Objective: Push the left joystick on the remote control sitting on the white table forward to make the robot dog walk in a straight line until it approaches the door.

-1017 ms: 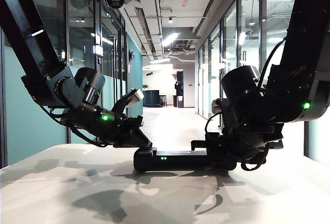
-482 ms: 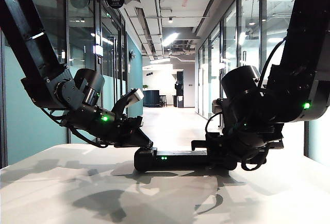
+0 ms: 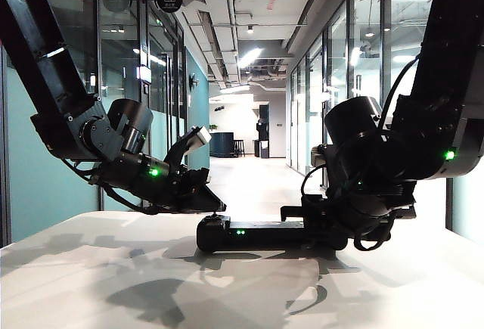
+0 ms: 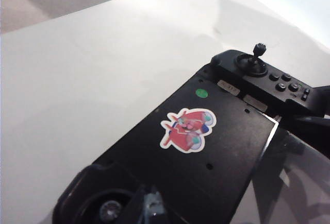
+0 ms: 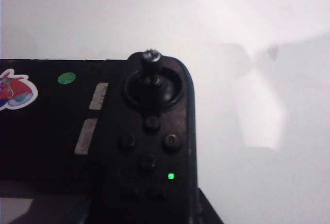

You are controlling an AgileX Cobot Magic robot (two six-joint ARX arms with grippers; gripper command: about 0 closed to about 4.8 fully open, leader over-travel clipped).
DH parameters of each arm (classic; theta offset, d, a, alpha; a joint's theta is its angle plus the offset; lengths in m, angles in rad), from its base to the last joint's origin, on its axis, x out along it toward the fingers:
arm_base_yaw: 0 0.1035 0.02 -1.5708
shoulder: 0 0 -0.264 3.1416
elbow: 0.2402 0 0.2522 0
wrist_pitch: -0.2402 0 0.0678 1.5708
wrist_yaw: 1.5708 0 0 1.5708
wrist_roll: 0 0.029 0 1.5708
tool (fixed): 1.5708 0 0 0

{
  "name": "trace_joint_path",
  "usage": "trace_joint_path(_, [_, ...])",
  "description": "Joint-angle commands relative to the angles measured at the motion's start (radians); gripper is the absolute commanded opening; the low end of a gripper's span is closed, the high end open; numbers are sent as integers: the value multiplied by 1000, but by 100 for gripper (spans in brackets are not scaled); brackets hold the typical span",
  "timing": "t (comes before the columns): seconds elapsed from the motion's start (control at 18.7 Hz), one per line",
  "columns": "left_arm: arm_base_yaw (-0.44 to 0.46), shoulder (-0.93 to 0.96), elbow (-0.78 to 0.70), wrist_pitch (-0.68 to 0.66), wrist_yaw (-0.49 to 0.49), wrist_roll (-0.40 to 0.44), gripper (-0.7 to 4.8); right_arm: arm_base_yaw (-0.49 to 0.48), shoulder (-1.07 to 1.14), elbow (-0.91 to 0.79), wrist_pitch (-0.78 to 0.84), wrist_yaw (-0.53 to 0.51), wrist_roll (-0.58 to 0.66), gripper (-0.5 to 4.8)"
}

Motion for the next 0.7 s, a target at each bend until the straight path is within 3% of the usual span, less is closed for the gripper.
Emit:
trace_joint_path(0.05, [-1, -1, 3, 13, -13, 3, -6, 2, -6, 3, 25, 1, 5, 198])
trace_joint_path(0.7, [-1, 16, 3, 13, -17, 3, -6, 2, -6, 3, 25, 1, 5, 198])
